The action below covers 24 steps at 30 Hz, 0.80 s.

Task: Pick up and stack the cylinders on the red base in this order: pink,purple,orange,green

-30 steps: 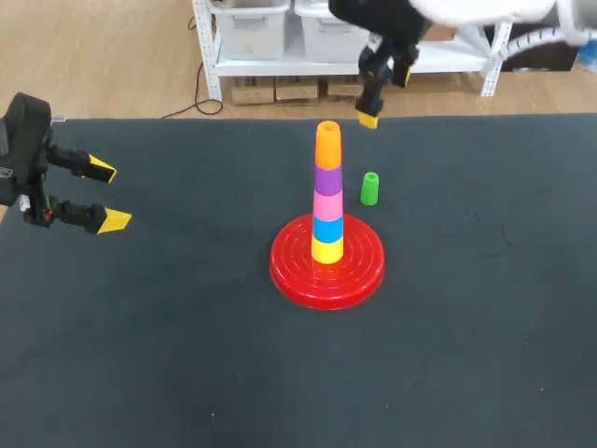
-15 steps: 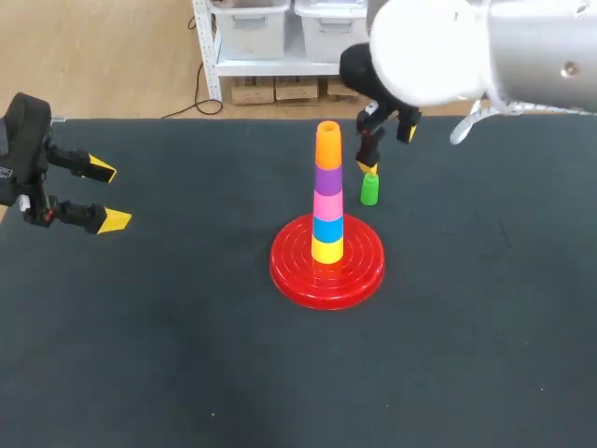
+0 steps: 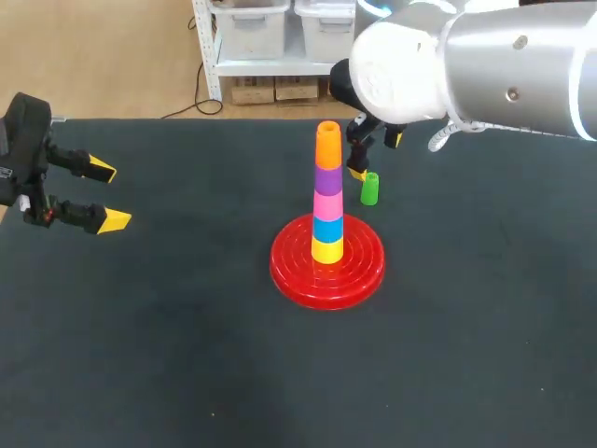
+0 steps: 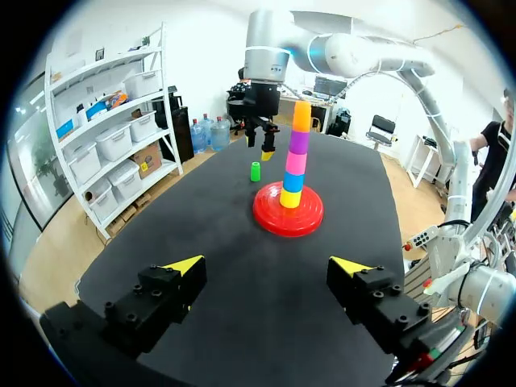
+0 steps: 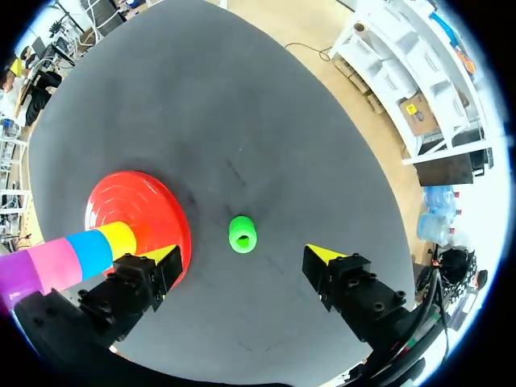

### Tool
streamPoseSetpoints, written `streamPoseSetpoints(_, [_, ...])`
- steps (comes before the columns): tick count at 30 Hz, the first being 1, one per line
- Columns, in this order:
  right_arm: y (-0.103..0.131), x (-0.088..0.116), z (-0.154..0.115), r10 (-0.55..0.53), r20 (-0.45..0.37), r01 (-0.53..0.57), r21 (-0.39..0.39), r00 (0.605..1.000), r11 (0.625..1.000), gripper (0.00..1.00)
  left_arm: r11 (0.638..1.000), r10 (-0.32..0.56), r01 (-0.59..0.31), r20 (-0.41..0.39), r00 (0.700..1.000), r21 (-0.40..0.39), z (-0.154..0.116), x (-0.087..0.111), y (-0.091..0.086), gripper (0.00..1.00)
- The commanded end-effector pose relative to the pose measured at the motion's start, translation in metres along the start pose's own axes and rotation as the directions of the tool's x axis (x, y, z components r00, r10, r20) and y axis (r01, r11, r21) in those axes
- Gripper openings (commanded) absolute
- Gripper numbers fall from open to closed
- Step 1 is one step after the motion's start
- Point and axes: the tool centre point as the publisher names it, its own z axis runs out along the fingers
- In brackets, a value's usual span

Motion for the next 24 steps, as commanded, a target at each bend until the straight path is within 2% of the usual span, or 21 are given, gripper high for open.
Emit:
streamPoseSetpoints(1, [0.003, 0.007, -0.001, 0.0, 0.015, 0.0, 0.006, 1.0, 1.0, 1.0, 1.0, 0.003, -0.003, 0.007, 1.0, -0.001, 0.001, 0.002, 0.0, 1.0])
streamPoseSetpoints(14, [0.003, 0.007, -0.001, 0.0, 0.015, 0.0, 0.006, 1.0, 1.0, 1.0, 1.0, 0.003, -0.003, 0.007, 1.0, -0.001, 0.001, 0.002, 0.0, 1.0])
streamPoseSetpoints(19, [-0.003, 0.009, 0.01, 0.088, 0.014, -0.087, -0.039, 0.996, 0.995, 1.0, 1.0, 0.003, -0.003, 0.007, 1.0, -0.001, 0.001, 0.002, 0.0, 1.0])
streamPoseSetpoints(24, [0.0, 0.009, 0.022, 0.093, -0.001, -0.093, -0.042, 0.996, 0.995, 1.0, 1.0, 0.003, -0.003, 0.007, 1.0, -0.001, 0.001, 0.002, 0.0, 1.0])
